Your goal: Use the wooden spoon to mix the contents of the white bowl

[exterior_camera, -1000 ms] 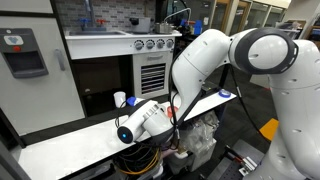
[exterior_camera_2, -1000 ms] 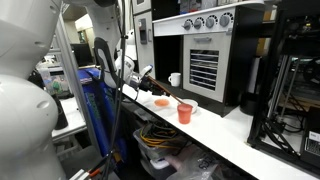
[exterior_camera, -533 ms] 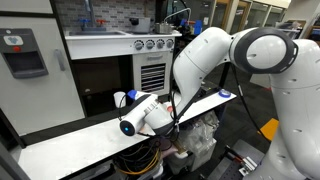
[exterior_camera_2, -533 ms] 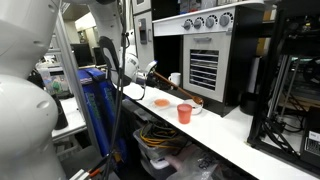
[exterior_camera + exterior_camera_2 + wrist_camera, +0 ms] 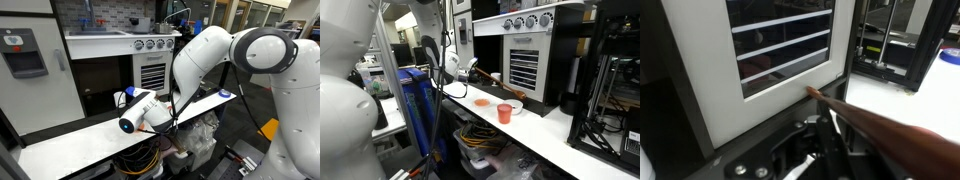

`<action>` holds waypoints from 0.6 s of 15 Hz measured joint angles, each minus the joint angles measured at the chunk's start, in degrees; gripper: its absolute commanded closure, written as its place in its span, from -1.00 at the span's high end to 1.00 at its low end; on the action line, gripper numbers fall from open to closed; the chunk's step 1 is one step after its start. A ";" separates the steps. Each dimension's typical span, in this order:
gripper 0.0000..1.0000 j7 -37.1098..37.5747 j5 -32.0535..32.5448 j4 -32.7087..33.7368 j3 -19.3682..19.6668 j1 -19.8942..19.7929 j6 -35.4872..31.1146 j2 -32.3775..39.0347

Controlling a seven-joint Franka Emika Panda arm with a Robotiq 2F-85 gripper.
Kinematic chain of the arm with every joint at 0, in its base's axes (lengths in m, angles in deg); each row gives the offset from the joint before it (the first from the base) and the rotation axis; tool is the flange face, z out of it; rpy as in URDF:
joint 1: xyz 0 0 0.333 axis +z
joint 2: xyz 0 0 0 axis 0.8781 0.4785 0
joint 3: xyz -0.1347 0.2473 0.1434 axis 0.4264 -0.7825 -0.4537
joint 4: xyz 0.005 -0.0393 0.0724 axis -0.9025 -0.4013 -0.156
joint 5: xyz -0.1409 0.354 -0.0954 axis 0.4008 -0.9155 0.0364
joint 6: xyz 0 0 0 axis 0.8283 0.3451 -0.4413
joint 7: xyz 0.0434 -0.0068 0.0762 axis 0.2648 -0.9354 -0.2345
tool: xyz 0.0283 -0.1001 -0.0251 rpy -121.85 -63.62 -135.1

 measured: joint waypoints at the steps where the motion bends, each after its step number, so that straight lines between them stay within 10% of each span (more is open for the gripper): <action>1: -0.93 -0.19 0.01 0.06 -0.03 0.04 0.01 -0.01; 9: -0.93 -1.78 0.02 0.89 -1.32 1.11 0.02 -1.82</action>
